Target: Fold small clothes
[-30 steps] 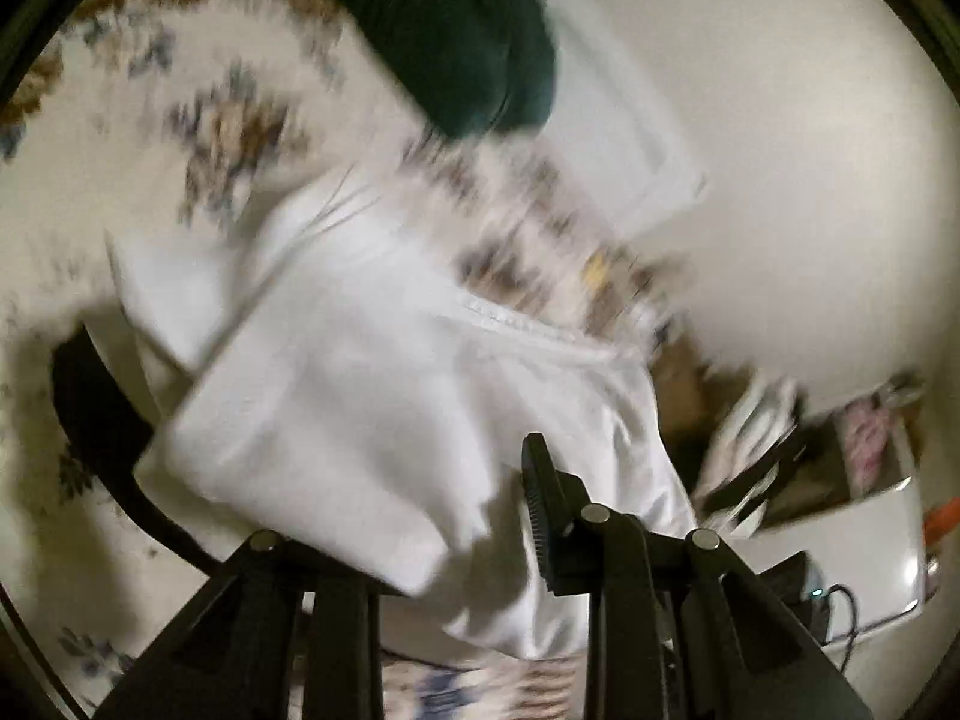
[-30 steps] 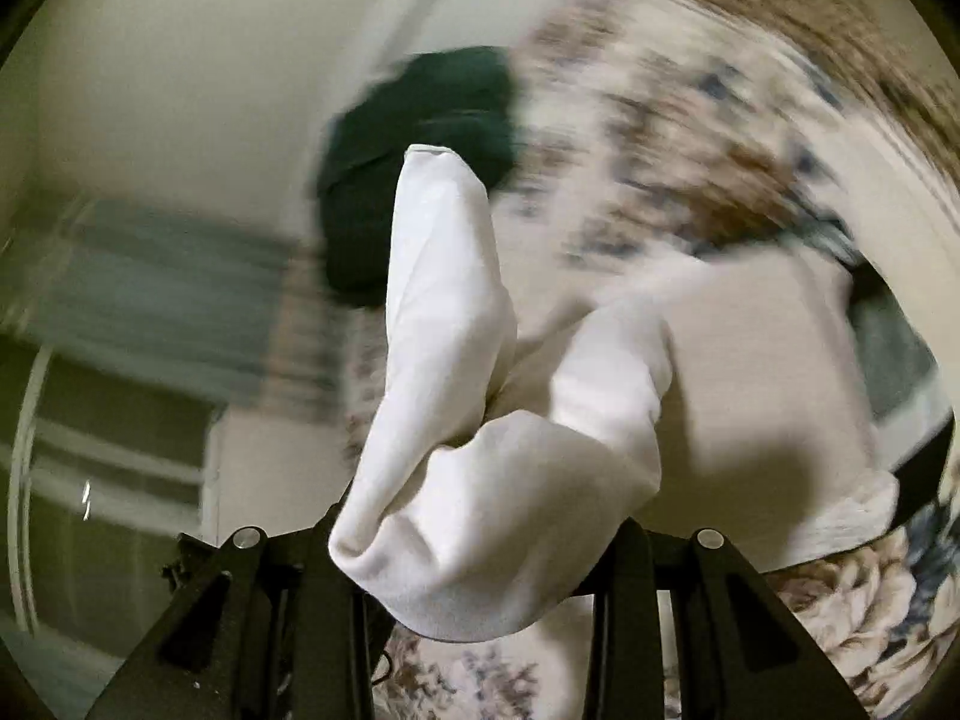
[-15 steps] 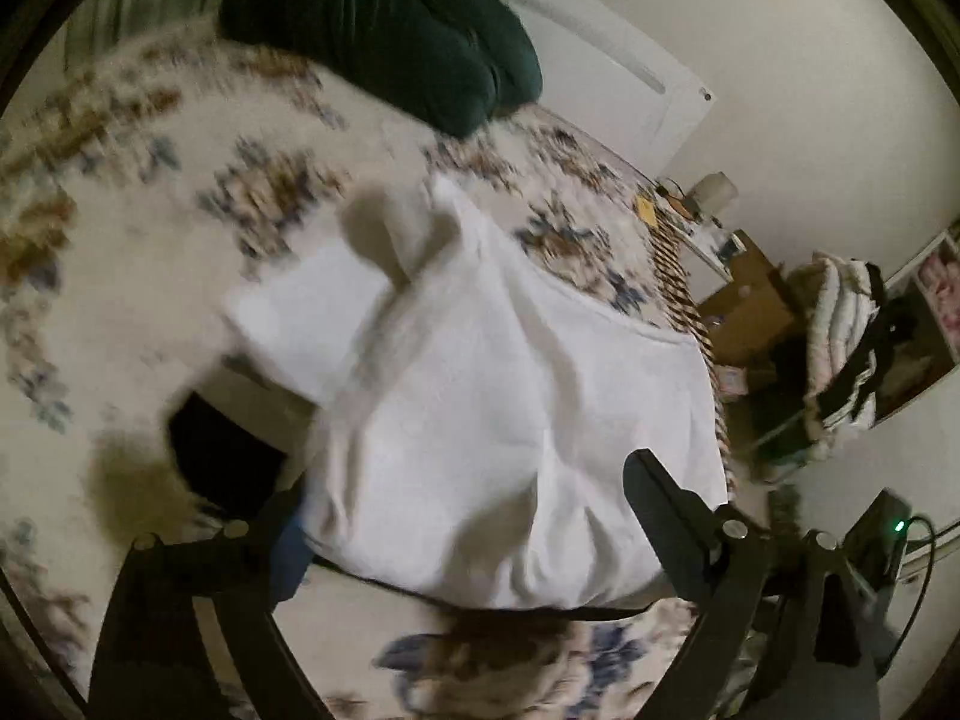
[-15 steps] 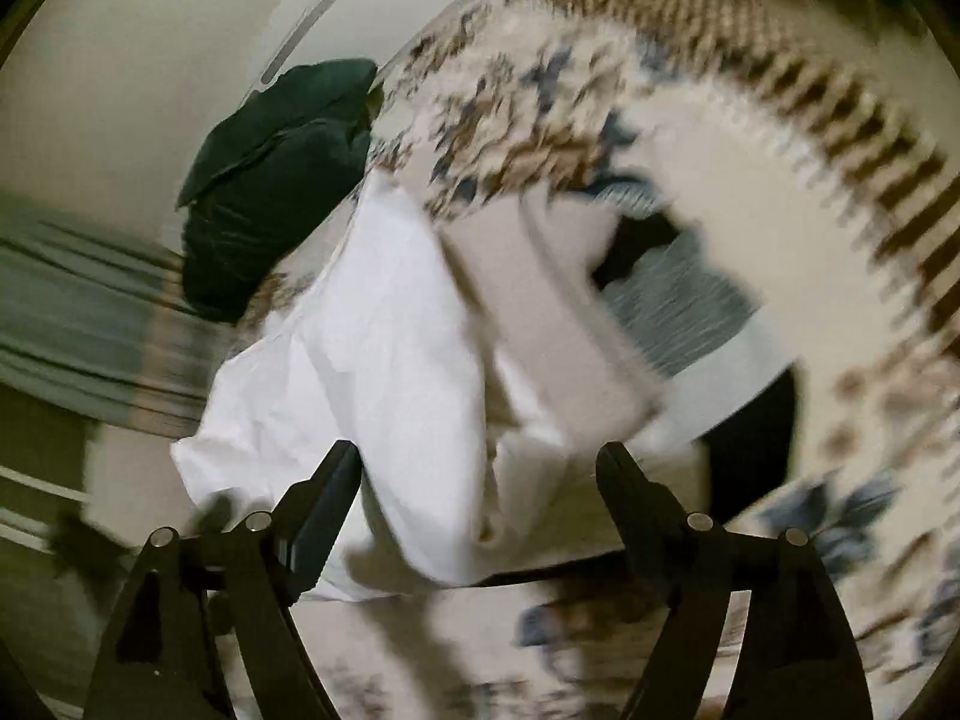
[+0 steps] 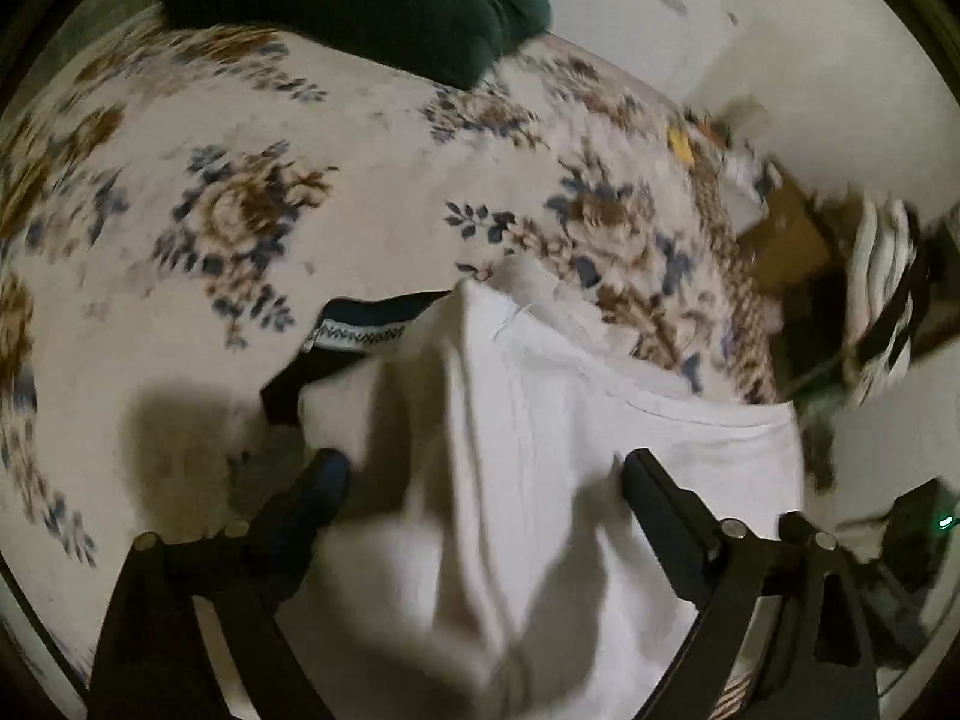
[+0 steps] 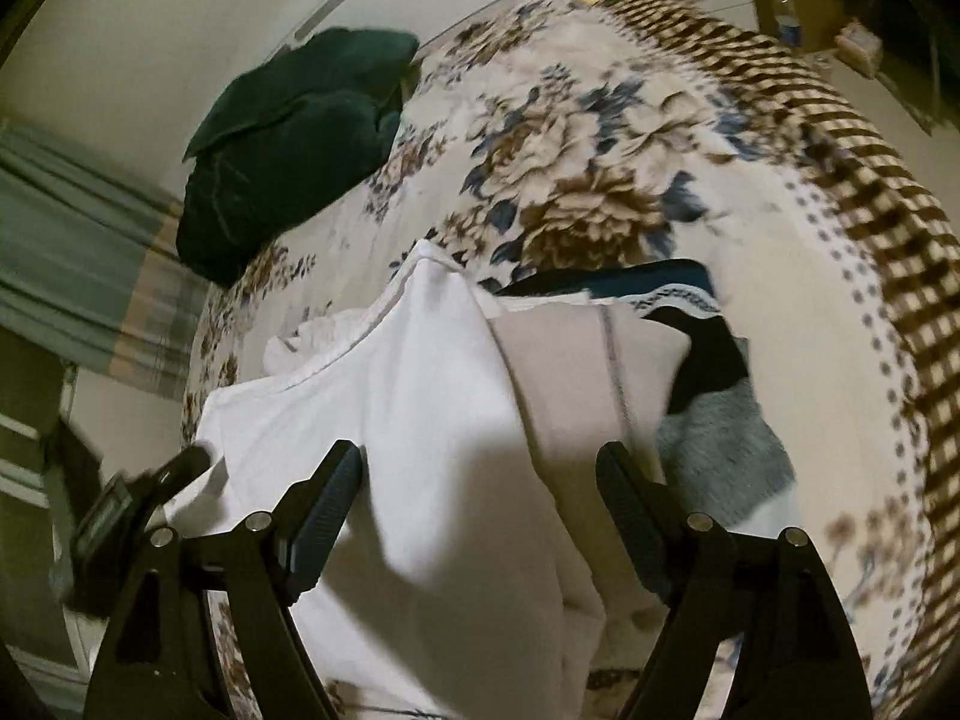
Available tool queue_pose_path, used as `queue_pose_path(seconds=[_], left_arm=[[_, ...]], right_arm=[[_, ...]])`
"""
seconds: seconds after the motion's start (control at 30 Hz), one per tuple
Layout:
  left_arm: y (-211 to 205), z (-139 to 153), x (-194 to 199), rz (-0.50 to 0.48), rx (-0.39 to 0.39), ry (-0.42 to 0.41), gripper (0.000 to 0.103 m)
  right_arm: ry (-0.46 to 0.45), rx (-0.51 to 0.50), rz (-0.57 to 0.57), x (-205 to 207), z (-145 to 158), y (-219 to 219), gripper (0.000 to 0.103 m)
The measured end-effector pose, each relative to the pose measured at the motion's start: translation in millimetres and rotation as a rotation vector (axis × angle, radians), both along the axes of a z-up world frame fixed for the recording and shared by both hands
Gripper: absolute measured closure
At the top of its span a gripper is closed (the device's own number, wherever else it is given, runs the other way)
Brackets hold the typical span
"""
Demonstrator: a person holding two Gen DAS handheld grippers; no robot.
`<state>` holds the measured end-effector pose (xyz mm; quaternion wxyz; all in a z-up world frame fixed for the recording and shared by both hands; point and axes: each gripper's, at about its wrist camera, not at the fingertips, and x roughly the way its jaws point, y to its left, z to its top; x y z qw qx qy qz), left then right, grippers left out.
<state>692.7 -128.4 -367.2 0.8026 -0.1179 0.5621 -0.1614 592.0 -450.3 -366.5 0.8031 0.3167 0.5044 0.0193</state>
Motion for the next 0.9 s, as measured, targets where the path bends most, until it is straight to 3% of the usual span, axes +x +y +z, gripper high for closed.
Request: queue_pose_path(seconds=[0.03,0.07,0.13,0.17,0.3,0.37,0.53,0.57,0.6,0.63,0.67,0.73,0.9], left_arm=[[-7,1,3,-0.035,0.027,-0.021,0.047],[-12,3,2,-0.069,0.046,-0.039,0.060],[-27,11,0,-0.133,0.101,-0.097,0.066],[-32,14,-1,-0.154,0.115,-0.110,0.069],[-44,21,10,-0.194,0.140,-0.141,0.069],[-47,15,20,-0.192,0.144,-0.116,0.068],[-36,17,24,-0.137,0.127,-0.069,0.060],[-34,22,21,-0.123,0.126,-0.082,0.054],[-29,32,15,-0.101,0.135,-0.111,0.041],[-25,40,9,-0.082,0.144,-0.130,0.029],[-22,46,4,-0.069,0.149,-0.140,0.009],[-16,61,-12,-0.034,0.169,-0.175,0.007],[-13,84,-67,-0.007,0.247,-0.244,0.007]], right_arm=[[0.000,0.011,0.004,3,-3,0,0.027],[-0.004,0.019,0.008,5,-5,0,0.051],[-0.021,0.025,0.016,6,-5,2,0.086],[-0.026,0.001,0.006,4,-3,2,0.095],[-0.080,-0.013,-0.058,-6,11,-5,0.099],[-0.086,-0.027,-0.084,-9,15,-7,0.099],[-0.024,-0.057,-0.104,-2,8,-3,0.099],[-0.009,-0.065,-0.108,-2,10,-3,0.092],[0.000,-0.095,-0.109,-2,14,-1,0.085],[0.015,-0.155,-0.110,-4,21,3,0.062],[0.012,-0.187,-0.112,-6,26,5,0.030],[0.004,-0.272,-0.112,-16,40,11,0.002],[0.008,-0.460,-0.135,-58,73,33,0.001]])
